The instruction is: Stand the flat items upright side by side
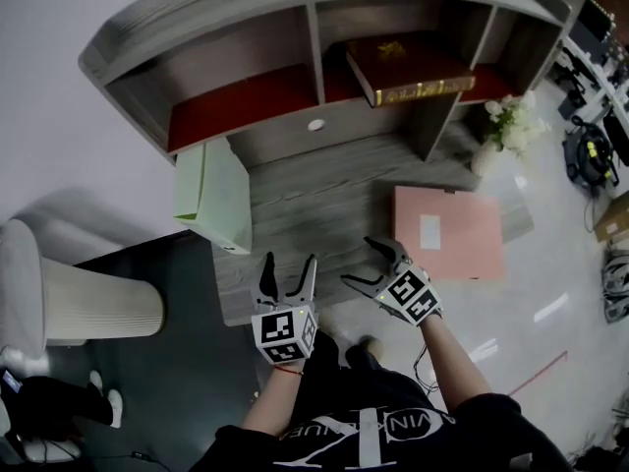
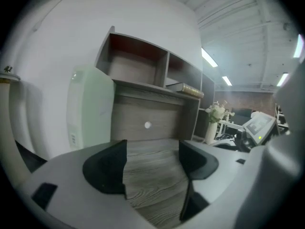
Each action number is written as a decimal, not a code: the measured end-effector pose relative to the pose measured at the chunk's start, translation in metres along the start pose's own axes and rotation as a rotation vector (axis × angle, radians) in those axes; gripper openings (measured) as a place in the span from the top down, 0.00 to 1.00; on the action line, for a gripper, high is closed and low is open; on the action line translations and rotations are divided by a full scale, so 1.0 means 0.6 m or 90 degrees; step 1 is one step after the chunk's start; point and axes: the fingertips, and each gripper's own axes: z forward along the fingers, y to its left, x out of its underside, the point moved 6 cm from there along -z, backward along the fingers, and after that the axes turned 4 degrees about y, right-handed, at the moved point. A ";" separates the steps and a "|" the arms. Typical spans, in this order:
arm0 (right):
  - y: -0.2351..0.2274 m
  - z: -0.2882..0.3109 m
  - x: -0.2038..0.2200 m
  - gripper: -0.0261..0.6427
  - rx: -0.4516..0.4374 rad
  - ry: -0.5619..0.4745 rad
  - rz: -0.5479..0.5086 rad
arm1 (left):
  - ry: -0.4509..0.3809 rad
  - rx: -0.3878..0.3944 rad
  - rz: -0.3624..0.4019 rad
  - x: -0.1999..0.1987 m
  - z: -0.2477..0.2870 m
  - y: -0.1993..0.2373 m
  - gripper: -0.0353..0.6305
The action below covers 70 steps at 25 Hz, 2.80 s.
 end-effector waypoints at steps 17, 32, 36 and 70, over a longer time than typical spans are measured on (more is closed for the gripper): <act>-0.146 -0.320 0.259 0.36 0.299 0.050 0.218 | 0.181 0.261 0.002 0.148 0.107 -0.267 0.46; -0.211 -0.412 0.401 0.35 0.343 0.067 0.444 | 0.243 0.327 -0.016 0.204 0.137 -0.358 0.46; -0.191 -0.403 0.393 0.37 0.304 0.062 0.437 | 0.235 0.292 -0.042 0.203 0.123 -0.335 0.46; -0.004 -0.213 0.242 0.40 0.104 0.177 -0.054 | 0.193 0.027 -0.396 0.273 -0.037 -0.153 0.46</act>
